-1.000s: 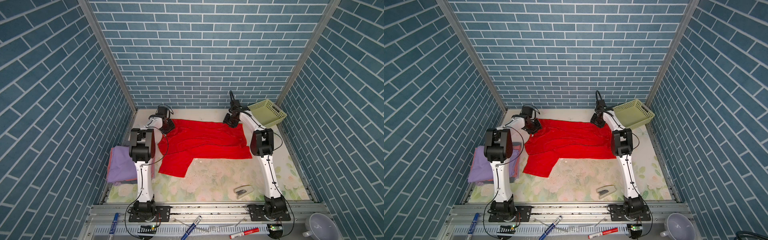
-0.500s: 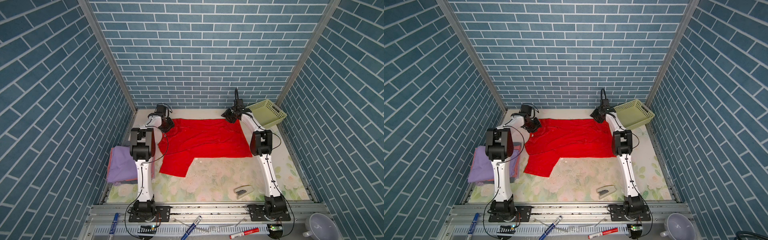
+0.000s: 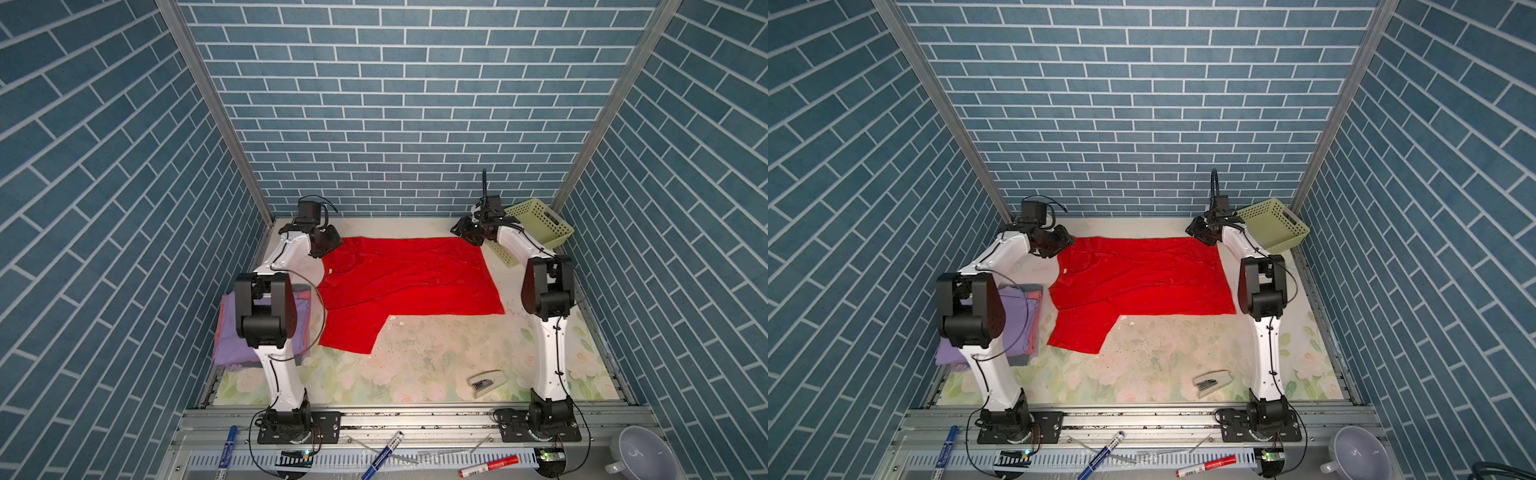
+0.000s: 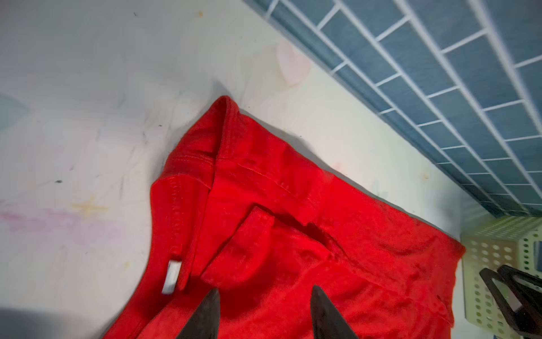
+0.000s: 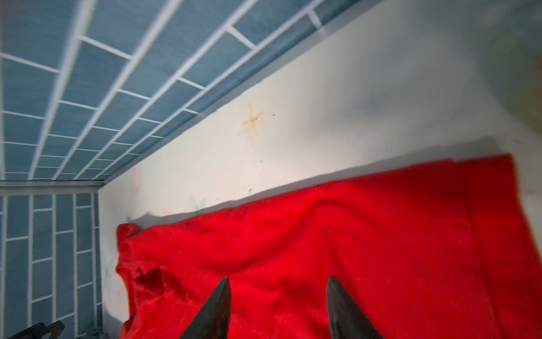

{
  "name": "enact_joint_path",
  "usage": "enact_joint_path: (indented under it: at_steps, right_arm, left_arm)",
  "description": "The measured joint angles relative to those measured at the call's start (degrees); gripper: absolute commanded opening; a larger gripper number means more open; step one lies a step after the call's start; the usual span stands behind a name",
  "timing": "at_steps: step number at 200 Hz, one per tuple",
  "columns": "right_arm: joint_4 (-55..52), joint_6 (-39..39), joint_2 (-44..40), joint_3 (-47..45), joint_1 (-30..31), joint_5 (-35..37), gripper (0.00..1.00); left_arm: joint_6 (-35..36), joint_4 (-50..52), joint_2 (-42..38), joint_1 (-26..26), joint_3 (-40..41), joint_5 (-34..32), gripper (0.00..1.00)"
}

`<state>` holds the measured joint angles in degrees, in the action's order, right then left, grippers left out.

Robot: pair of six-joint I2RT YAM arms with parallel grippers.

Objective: Fold and stack t-shirts
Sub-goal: Fold the T-shirt at the center of the table.

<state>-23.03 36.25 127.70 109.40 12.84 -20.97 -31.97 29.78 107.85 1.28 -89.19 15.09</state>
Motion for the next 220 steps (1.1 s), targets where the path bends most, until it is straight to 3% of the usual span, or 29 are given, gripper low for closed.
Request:
enact_joint_path:
  at_steps: [29, 58, 109, 183, 198, 220]
  right_arm:
    - [1.46, 0.96, -16.70, -15.32, 0.02, 1.84, 0.57]
    - [0.96, 2.08, -26.45, -30.29, 0.02, 5.27, 0.64]
    - [-3.87, 3.54, -31.01, -43.47, -0.24, 9.84, 0.66]
    - [-6.49, 4.09, -37.18, -53.62, -1.99, 12.02, 0.68]
    - [-6.49, 4.57, -37.57, -56.13, -2.71, 12.50, 0.68]
    - [-6.49, 5.64, -37.62, -58.07, -3.58, 13.20, 0.68]
  left_arm:
    - [0.17, 5.14, -11.37, 0.87, 12.00, -2.10, 0.51]
    - [-2.10, 11.96, -18.88, 1.44, 25.51, -5.70, 0.53]
    - [-4.83, 19.19, -24.59, 3.32, 36.39, -9.62, 0.53]
    - [-7.48, 12.72, -25.14, 3.52, 46.64, -9.03, 0.50]
    - [-7.76, 10.47, -24.57, 3.52, 47.28, -8.41, 0.45]
    - [-8.04, 8.61, -24.26, 3.52, 47.28, -7.91, 0.30]
